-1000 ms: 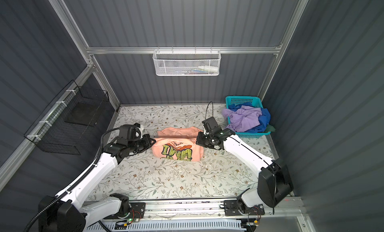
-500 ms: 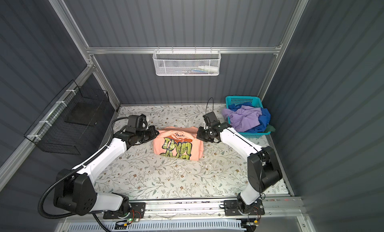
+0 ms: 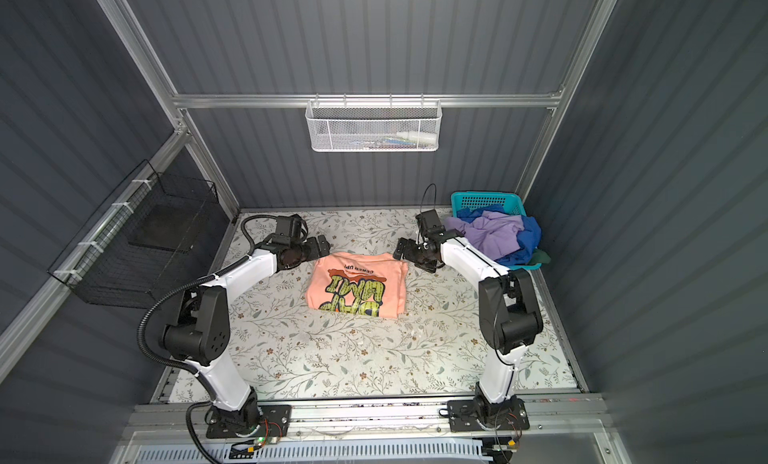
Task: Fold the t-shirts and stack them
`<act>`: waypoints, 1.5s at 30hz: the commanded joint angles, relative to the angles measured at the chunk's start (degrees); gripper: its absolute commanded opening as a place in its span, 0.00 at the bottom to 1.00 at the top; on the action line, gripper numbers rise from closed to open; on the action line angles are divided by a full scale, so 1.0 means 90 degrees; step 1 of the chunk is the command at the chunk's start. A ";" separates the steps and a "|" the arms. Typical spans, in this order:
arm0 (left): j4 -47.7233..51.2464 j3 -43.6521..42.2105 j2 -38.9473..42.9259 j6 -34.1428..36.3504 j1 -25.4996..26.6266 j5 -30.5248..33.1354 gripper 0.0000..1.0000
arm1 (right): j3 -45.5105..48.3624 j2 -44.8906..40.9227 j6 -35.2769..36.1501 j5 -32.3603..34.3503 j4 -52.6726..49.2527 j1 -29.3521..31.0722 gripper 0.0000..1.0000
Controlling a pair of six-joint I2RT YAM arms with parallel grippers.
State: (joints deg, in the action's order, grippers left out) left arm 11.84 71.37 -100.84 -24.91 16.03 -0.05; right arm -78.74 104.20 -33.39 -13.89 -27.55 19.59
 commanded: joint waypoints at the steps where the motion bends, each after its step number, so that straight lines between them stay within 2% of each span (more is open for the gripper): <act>1: -0.0259 -0.0391 0.0431 0.0234 -0.0004 0.0120 1.00 | 0.0416 -0.0150 0.0008 0.0192 0.0104 0.0055 0.94; 5: -0.0512 -0.0468 0.0246 0.0215 -0.0004 -0.0514 1.00 | 0.0612 0.0034 -0.0033 -0.0058 0.0412 0.0179 0.86; 11: -0.0622 -0.0157 -0.0424 0.0296 -0.0004 -0.1024 0.98 | 0.0232 0.0515 0.0123 0.0149 0.0405 0.0313 0.78; 15: -0.0527 0.0140 -0.0877 0.0402 -0.0004 -0.1073 0.94 | -0.0131 0.0886 0.0298 0.0312 0.0336 0.0318 0.71; 18: -0.0514 0.0229 -0.1094 0.0509 -0.0004 -0.1093 0.86 | -0.0338 0.1100 0.0364 0.0263 0.0283 0.0317 0.67; 21: -0.0513 0.0296 -0.1235 0.0557 -0.0004 -0.0973 0.83 | -0.0375 0.1165 0.0354 0.0203 0.0397 0.0337 0.62; 27: -0.0279 0.0581 -0.1499 0.0471 -0.0004 -0.0942 0.54 | -0.0568 0.1293 0.0339 0.0174 0.0290 0.0342 0.36; 29: -0.0243 0.0582 -0.1442 0.0454 -0.0004 -0.0961 0.46 | -0.0560 0.1266 0.0335 0.0145 0.0305 0.0337 0.23; 32: -0.0158 0.0522 -0.1275 0.0335 -0.0004 -0.0864 0.37 | -0.0520 0.1201 0.0326 0.0084 0.0345 0.0342 0.17; 37: -0.0300 0.0341 -0.0935 0.0267 -0.0004 -0.0944 0.05 | -0.0427 0.1074 0.0317 0.0048 0.0395 0.0342 0.09; 39: -0.0200 0.0354 -0.0818 0.0296 -0.0004 -0.0883 0.04 | -0.0397 0.0969 0.0302 0.0047 0.0378 0.0338 0.07; 41: -0.0143 0.0331 -0.0637 0.0324 -0.0004 -0.0824 0.04 | -0.0399 0.0827 0.0243 0.0079 0.0274 0.0339 0.00; 45: -0.0285 0.0148 -0.0226 0.0298 -0.0004 -0.0813 0.05 | -0.0157 0.0353 0.0119 0.0088 0.0321 0.0337 0.00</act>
State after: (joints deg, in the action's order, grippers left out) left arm 9.56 73.95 -106.65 -22.26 16.08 -8.14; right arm -81.43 111.57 -31.31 -13.10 -24.14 22.44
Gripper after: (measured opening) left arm 0.063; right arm 0.048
